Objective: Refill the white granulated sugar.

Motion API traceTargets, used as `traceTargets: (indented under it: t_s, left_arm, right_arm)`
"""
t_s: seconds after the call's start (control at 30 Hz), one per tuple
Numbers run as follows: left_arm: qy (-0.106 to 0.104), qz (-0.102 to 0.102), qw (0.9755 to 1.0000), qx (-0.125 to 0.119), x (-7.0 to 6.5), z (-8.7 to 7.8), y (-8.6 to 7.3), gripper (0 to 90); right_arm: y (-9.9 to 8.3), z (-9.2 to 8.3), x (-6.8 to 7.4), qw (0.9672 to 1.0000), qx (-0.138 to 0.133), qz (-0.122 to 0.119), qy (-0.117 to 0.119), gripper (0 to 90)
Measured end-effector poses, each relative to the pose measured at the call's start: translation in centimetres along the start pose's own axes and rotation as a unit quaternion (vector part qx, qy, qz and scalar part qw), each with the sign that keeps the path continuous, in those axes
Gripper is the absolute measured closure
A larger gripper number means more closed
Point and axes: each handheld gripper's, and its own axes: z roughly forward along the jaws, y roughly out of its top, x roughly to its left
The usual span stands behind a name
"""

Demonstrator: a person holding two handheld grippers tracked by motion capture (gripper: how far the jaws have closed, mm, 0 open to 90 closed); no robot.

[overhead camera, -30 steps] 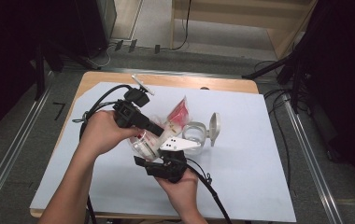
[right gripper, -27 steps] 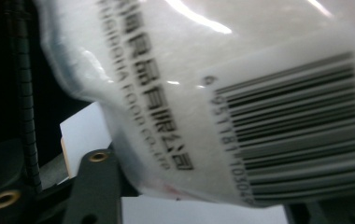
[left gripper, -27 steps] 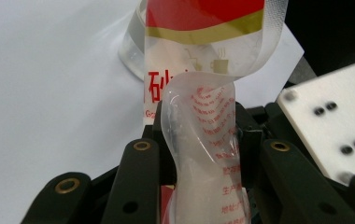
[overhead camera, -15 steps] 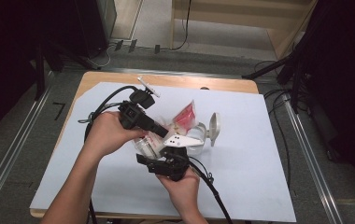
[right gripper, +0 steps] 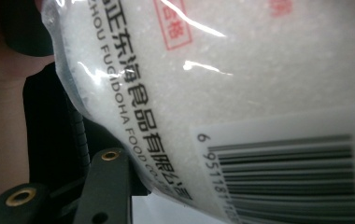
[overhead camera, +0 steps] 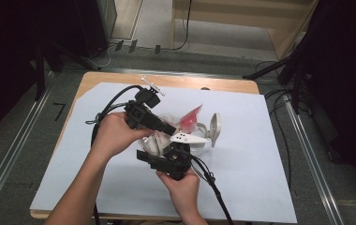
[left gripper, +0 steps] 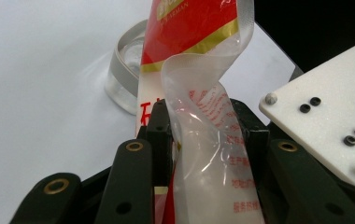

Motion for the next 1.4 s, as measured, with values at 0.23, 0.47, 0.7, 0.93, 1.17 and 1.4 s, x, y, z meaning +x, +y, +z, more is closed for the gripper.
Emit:
traceTargets:
  t_s: [0.23,0.47,0.7,0.93,1.17,1.4]
  left_arm:
    - [0.002,0.001,0.9999,-0.014,-0.1,-0.3,0.0,65.1]
    - [0.005,0.003,0.9995,-0.031,-0.3,-0.2,0.3,64.5]
    - [0.009,-0.019,0.9996,-0.016,-0.2,-0.3,0.6,66.0]
    - [0.017,0.008,0.9996,0.020,-0.9,0.0,2.2,67.2]
    - [-0.007,0.011,0.9995,0.028,-0.8,0.4,2.9,68.7]
    - [-0.012,0.004,0.9999,0.011,-0.4,0.5,2.8,67.2]
  right_arm:
    - [0.1,0.3,0.7,0.9995,0.010,-0.027,-0.013,53.5]
    - [0.0,0.1,0.9,0.9994,-0.006,-0.033,-0.007,63.2]
    - [0.0,0.3,0.8,0.9997,-0.011,-0.016,0.013,63.4]
    - [0.5,0.3,0.8,0.9995,-0.009,-0.013,0.027,58.0]
    - [0.7,0.0,0.7,0.9996,-0.013,-0.021,0.013,62.3]
    - [0.8,0.0,0.8,0.9995,-0.016,-0.027,0.006,62.7]
